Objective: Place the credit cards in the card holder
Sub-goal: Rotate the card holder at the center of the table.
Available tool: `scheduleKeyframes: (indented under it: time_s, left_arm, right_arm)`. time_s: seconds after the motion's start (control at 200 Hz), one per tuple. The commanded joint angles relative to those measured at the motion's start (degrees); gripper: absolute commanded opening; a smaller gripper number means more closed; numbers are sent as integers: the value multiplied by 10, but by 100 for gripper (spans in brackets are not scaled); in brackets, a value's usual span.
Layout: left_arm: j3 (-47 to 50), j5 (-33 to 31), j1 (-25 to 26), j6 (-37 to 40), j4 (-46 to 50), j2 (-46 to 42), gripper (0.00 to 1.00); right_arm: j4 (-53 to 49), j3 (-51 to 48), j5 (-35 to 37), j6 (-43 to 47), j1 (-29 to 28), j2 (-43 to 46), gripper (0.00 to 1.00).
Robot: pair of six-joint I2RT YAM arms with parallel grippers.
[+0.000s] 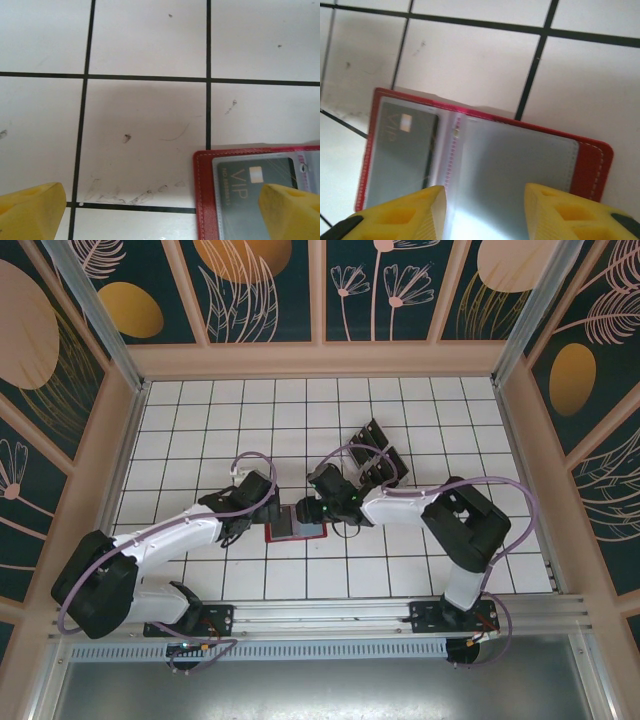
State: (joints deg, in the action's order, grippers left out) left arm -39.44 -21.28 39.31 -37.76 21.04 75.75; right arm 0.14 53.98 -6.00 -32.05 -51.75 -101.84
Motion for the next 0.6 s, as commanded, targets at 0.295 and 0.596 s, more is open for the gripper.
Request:
scheduleKeyframes:
  time_s: [0.295, 0.596]
  left_arm:
    - [13, 33, -2, -1, -30, 13, 98]
    - [19, 35, -1, 2, -38, 10, 98]
  right_arm:
    - [-33, 28, 31, 35, 7, -13, 47]
    - [-53, 44, 42, 40, 6, -6, 48]
